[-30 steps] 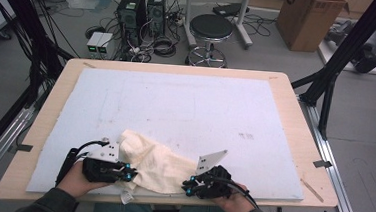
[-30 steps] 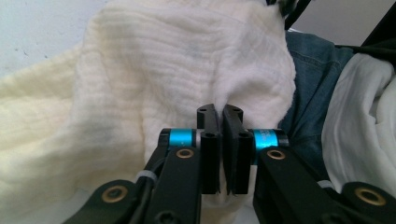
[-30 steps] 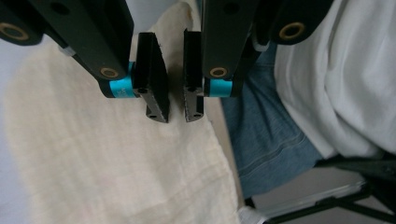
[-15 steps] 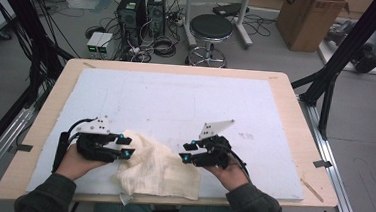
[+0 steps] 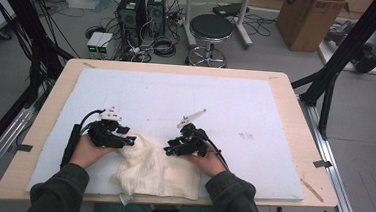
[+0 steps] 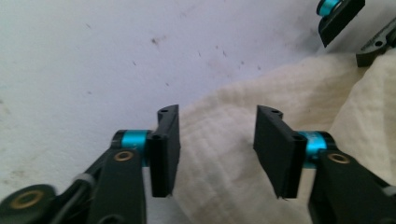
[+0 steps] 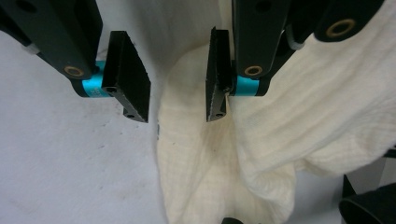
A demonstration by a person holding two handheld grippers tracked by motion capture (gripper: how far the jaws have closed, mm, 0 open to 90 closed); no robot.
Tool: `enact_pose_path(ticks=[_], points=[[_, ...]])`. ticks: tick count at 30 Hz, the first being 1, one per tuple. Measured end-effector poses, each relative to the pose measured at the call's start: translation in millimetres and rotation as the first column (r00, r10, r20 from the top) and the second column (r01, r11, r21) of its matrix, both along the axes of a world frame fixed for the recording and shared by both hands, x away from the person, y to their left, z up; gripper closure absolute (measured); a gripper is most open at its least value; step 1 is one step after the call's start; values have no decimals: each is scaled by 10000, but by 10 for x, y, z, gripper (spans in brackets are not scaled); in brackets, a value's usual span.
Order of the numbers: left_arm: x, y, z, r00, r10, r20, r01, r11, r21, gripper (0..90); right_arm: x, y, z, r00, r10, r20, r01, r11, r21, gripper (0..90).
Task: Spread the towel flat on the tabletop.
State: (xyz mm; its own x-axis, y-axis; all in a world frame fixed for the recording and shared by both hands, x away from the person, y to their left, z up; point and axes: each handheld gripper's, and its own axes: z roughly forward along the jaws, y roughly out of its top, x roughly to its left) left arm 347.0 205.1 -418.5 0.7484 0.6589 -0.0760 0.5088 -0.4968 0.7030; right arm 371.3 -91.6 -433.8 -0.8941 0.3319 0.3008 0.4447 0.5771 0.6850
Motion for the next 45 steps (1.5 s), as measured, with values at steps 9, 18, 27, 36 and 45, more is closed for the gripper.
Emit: enact_pose_path(ticks=[9,18,27,36,45], points=[[-60,-42,-74,9992,-375,171,363,9974,623,866,51,28,-40,9991,-428,2,428,9989,-171,665],[-147,143,108,9921,230,1235,-149,9977,-663,876,35,28,-38,9993,-258,-253,254,9996,-129,635],[-202,94,140,9881,55,1534,69,9968,-801,876,5,86,-54,9995,218,-212,-224,9993,-288,864],[-210,-15,177,9862,-62,1652,273,9917,-1260,877,-43,-234,276,9968,-346,725,373,9987,-359,868],[-85,-230,142,9874,263,1563,-159,9976,-672,877,214,-360,389,9643,-1966,1774,2139,9732,-839,806]])
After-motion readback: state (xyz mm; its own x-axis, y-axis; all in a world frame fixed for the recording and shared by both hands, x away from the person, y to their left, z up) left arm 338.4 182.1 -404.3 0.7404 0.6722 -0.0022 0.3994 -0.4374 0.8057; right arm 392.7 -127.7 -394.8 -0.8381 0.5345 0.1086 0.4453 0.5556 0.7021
